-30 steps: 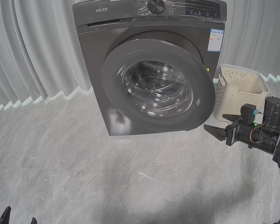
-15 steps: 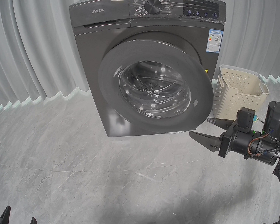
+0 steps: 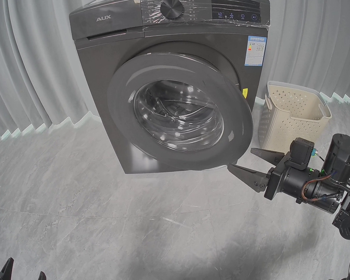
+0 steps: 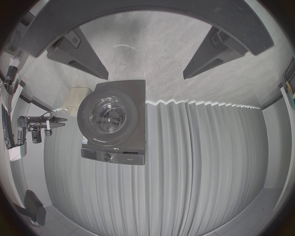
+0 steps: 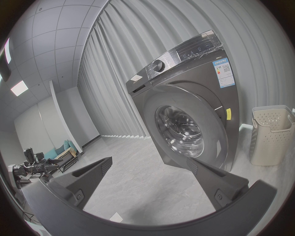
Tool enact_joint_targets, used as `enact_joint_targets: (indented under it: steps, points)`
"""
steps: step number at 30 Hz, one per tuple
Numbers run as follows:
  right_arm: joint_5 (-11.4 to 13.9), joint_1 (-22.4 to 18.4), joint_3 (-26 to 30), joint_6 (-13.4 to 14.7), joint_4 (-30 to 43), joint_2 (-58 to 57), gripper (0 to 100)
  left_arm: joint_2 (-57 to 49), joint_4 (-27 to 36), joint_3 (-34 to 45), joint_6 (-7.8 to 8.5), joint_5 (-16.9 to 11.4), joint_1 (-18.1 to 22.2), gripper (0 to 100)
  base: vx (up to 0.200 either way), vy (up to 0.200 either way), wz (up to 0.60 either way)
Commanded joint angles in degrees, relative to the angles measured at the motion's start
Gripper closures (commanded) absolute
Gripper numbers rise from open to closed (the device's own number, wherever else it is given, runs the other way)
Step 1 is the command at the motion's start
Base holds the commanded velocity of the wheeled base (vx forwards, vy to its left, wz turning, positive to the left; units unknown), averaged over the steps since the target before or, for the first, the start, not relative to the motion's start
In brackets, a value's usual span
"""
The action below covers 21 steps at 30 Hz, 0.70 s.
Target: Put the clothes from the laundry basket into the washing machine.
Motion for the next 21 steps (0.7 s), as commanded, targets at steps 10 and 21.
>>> enact_joint_targets:
  steps: [10,21]
  points:
    - [-1.17,-0.05,-2.05,-0.05,-4.76,4.18,0,-0.85,-0.01,1.01,-0.25,-0.02,-0.02,0,0.2,0.0,0.0]
    - [-4.34,-0.49,-9.17,-0.14,-6.08,6.81,0,-0.85,-0.01,1.01,-0.17,0.07,-0.02,0,0.127,0.0,0.0]
